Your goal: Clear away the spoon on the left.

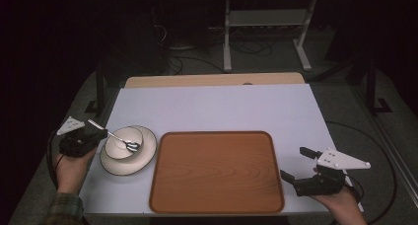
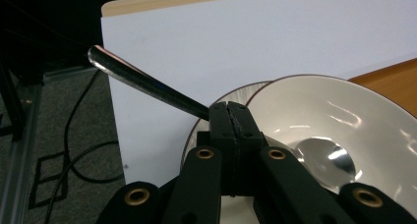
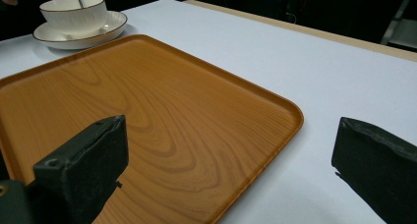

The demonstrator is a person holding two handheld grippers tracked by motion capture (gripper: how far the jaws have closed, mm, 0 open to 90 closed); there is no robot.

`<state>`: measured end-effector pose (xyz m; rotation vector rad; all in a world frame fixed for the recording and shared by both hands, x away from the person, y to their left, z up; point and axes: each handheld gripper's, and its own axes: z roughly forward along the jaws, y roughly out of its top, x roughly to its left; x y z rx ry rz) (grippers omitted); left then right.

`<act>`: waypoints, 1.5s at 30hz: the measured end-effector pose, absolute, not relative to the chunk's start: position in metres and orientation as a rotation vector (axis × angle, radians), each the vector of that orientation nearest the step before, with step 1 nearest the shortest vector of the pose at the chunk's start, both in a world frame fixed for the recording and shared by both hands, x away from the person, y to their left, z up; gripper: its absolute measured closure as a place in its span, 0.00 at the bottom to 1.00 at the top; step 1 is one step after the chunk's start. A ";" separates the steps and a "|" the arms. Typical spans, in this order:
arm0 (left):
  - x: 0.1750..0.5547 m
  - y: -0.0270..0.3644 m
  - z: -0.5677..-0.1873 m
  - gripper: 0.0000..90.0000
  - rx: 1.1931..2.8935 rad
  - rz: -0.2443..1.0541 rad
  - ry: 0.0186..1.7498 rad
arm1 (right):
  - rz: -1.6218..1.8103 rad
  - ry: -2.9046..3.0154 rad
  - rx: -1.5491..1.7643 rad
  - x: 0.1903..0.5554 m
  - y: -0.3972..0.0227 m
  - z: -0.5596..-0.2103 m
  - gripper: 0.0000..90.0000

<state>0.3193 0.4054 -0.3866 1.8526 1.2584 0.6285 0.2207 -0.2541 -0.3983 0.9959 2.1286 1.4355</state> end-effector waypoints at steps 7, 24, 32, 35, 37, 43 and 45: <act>0.329 0.404 -0.387 1.00 1.846 0.621 1.257 | 1.435 2.125 0.998 0.221 -0.255 -0.398 0.00; 0.322 0.401 -0.372 0.36 1.794 0.606 1.250 | 1.437 2.128 0.997 0.220 -0.254 -0.398 0.00; 0.334 0.403 -0.385 0.20 1.801 0.557 1.272 | 1.440 2.125 1.001 0.220 -0.254 -0.398 0.00; 0.340 0.403 -0.388 0.19 1.793 0.548 1.284 | 1.440 2.126 0.999 0.221 -0.254 -0.398 0.00; 0.344 0.402 -0.389 0.19 1.791 0.548 1.295 | 1.441 2.127 0.999 0.221 -0.254 -0.398 0.00; 0.350 0.399 -0.396 0.25 1.810 0.529 1.295 | 1.440 2.125 0.998 0.221 -0.255 -0.398 0.00; 0.350 0.401 -0.398 0.30 1.804 0.515 1.294 | 1.438 2.125 0.999 0.221 -0.255 -0.398 0.00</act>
